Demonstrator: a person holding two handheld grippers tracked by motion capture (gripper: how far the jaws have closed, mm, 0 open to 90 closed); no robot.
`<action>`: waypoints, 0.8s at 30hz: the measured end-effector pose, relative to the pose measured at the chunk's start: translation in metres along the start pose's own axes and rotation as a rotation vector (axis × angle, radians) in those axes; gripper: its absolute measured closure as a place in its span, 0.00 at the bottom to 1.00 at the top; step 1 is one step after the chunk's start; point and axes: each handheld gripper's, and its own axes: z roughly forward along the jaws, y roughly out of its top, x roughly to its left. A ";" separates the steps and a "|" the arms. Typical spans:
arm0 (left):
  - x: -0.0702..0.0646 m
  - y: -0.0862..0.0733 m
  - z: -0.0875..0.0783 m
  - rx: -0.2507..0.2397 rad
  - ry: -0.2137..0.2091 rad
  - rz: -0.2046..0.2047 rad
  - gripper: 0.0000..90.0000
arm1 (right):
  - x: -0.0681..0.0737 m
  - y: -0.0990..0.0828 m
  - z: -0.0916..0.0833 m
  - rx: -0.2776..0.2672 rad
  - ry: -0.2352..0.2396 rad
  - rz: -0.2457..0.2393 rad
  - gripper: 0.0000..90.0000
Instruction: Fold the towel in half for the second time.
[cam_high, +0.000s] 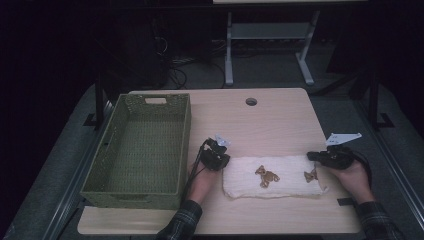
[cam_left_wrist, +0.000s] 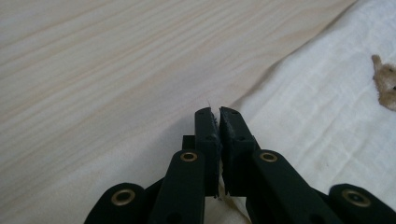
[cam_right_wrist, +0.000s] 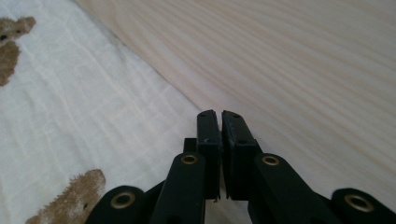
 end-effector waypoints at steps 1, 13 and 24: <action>0.001 0.001 -0.001 -0.012 0.000 -0.004 0.96 | -0.001 0.000 -0.002 -0.008 -0.005 0.004 0.96; 0.003 0.015 -0.011 -0.087 0.035 0.001 0.96 | -0.011 0.008 -0.012 -0.065 -0.029 0.011 0.96; -0.001 0.022 -0.017 -0.125 0.080 0.034 0.96 | -0.022 0.022 -0.017 -0.134 -0.041 0.013 0.96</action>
